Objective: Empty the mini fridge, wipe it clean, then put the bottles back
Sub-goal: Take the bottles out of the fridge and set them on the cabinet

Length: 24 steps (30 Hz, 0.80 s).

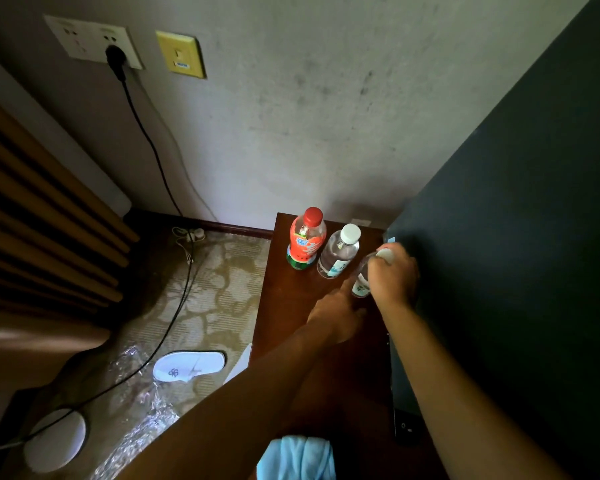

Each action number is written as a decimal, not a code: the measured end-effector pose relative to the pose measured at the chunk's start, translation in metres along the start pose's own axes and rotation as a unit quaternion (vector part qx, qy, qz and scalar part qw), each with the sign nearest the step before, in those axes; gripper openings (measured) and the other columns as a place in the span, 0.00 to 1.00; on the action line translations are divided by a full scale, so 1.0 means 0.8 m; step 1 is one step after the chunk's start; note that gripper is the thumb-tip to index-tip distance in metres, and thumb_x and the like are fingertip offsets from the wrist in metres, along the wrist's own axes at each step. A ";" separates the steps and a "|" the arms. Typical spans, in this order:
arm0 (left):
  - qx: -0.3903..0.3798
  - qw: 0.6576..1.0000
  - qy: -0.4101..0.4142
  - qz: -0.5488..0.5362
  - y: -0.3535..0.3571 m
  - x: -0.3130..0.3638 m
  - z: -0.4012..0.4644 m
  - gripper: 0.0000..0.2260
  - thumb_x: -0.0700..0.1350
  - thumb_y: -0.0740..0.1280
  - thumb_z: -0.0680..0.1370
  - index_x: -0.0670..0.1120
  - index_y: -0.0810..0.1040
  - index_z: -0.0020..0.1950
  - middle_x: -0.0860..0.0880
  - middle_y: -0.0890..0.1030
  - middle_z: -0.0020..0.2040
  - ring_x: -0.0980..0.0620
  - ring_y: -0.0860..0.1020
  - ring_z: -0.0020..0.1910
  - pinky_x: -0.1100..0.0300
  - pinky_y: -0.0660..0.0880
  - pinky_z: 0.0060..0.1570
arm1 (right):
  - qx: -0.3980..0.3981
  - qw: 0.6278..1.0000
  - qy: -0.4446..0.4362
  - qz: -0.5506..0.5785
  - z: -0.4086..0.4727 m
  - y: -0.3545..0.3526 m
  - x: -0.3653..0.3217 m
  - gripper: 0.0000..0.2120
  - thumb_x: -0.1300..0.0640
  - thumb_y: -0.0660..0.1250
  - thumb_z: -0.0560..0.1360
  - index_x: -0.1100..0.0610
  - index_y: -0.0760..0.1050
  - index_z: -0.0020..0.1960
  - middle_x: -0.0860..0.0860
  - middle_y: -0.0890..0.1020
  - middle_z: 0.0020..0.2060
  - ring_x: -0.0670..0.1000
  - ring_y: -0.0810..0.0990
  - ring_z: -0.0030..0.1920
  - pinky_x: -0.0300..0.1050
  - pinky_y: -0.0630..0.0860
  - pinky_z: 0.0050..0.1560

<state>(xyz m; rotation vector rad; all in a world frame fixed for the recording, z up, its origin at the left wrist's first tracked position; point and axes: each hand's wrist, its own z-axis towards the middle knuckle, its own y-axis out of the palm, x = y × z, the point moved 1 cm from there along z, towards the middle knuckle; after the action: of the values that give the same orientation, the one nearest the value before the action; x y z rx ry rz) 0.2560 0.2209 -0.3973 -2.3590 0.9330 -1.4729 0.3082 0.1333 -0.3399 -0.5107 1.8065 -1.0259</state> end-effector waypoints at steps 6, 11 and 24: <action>-0.017 1.000 -0.007 -0.007 -0.004 -0.008 0.009 0.29 0.48 0.66 0.80 0.55 0.57 0.78 0.45 0.74 0.69 0.43 0.75 0.66 0.45 0.75 0.63 | -0.003 1.000 -0.007 0.017 0.013 0.003 -0.011 0.14 0.59 0.62 0.76 0.51 0.76 0.60 0.57 0.73 0.58 0.58 0.77 0.55 0.51 0.78 0.50; -0.024 1.000 -0.006 -0.001 -0.004 -0.015 0.012 0.29 0.49 0.66 0.80 0.56 0.56 0.78 0.44 0.74 0.69 0.42 0.75 0.65 0.45 0.75 0.62 | 0.000 1.000 -0.023 0.001 0.013 0.002 -0.008 0.11 0.57 0.63 0.75 0.51 0.77 0.57 0.58 0.72 0.58 0.59 0.75 0.55 0.52 0.78 0.51; 0.004 1.000 -0.016 0.017 -0.009 -0.017 0.000 0.29 0.51 0.66 0.79 0.56 0.58 0.77 0.44 0.76 0.67 0.43 0.77 0.63 0.48 0.76 0.59 | -0.002 0.999 -0.048 0.013 0.005 -0.003 -0.001 0.23 0.60 0.68 0.73 0.46 0.72 0.67 0.56 0.69 0.62 0.58 0.71 0.62 0.45 0.70 0.49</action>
<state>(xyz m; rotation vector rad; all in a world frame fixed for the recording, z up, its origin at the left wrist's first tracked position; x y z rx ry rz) 0.2547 0.2353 -0.4038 -2.3425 0.9527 -1.4188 0.3121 0.1310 -0.3383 -0.5277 1.7257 -0.9647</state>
